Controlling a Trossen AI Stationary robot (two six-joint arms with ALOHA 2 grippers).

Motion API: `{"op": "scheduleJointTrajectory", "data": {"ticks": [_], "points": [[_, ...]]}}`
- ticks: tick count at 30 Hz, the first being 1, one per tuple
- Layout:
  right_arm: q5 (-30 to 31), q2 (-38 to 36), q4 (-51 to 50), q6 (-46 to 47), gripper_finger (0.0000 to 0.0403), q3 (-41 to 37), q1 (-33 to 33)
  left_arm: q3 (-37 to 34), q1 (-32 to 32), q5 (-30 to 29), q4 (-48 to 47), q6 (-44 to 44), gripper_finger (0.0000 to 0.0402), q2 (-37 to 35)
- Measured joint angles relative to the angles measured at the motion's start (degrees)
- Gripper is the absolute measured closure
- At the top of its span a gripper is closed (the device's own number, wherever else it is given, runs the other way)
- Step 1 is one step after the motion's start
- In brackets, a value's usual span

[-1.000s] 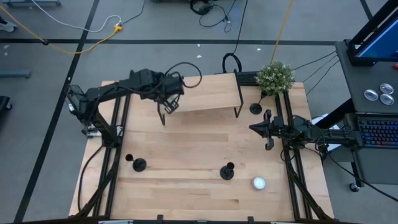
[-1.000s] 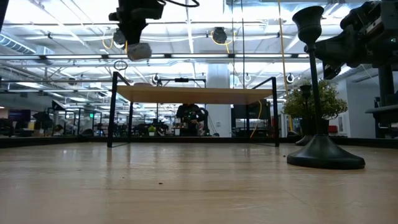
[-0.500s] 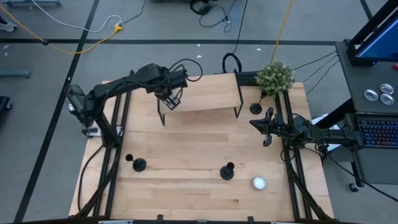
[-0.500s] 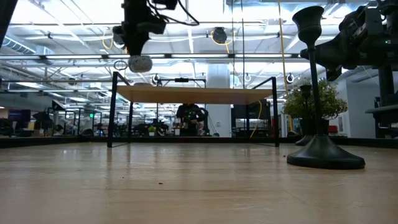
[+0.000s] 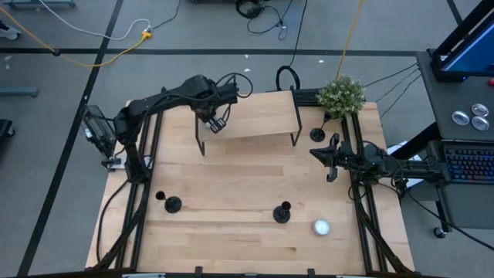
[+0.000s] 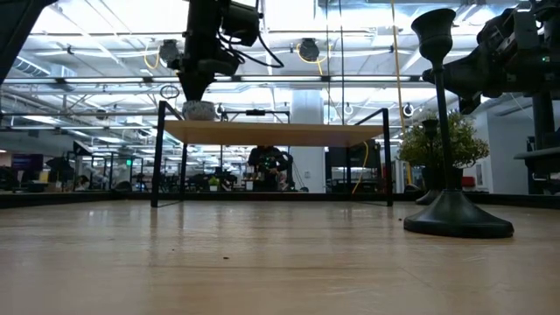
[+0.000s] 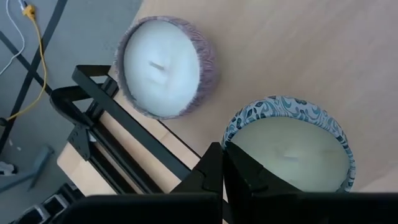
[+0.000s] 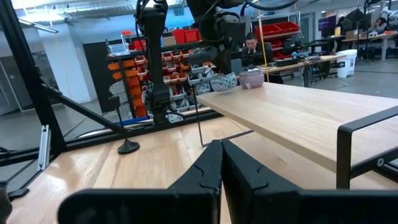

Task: Pick & Place candle stick holders
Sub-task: Put the blue scented candle on the shelf aligned with the purple scented candle

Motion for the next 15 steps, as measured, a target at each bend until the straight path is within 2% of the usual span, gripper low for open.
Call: {"op": "scheduleJointTrajectory", "data": {"ticks": [11, 15], "points": [[-0.02, 0.00, 0.00, 0.00, 0.0403, 0.00, 0.00, 0.00, 0.15, 0.25, 0.00, 0.47, 0.0400, 0.00], [-0.02, 0.00, 0.00, 0.00, 0.0403, -0.01, 0.00, 0.00, 0.26, 2.58, 0.00, 0.97, 0.0394, 0.00]]}}
